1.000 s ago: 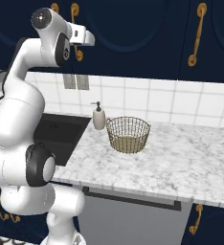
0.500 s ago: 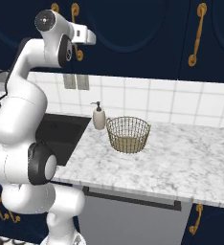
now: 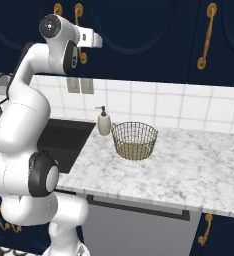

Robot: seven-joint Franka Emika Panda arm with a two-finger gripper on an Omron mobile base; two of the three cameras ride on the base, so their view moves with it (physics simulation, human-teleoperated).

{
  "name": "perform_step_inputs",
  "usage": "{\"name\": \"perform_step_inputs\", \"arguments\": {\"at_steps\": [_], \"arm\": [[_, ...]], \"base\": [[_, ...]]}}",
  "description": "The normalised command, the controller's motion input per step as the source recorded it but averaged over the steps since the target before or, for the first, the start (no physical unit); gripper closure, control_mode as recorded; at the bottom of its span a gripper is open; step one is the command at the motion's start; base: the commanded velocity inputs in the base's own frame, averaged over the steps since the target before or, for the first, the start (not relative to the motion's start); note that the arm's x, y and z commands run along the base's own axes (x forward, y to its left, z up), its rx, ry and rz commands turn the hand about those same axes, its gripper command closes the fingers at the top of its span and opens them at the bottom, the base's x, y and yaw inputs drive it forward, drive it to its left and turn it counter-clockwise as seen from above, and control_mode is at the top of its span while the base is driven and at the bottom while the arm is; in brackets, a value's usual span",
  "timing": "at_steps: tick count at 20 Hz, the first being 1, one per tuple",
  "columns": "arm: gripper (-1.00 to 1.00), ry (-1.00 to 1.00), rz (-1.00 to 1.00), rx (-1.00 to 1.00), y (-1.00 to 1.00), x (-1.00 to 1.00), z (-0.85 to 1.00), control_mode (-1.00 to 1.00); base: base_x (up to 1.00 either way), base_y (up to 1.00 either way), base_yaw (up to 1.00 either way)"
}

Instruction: Open the cabinet, pick up the bread from the cabinet and place it in the basket. Then move the basket to the dining counter.

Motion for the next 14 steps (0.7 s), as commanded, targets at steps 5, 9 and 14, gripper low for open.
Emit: {"name": "perform_step_inputs", "arguments": {"at_steps": [5, 9, 14], "arm": [[1.0, -0.03, 0.0, 0.09, -1.0, -0.28, 0.0, -1.0], [1.0, 0.0, 0.0, 0.08, -1.0, -0.57, 0.08, -1.0], [1.0, 0.05, 0.0, 0.04, -1.0, -0.77, -0.04, -1.0]], "base": [[0.0, 0.0, 0.0], [0.0, 0.0, 0.0], [0.0, 0.0, 0.0]]}}
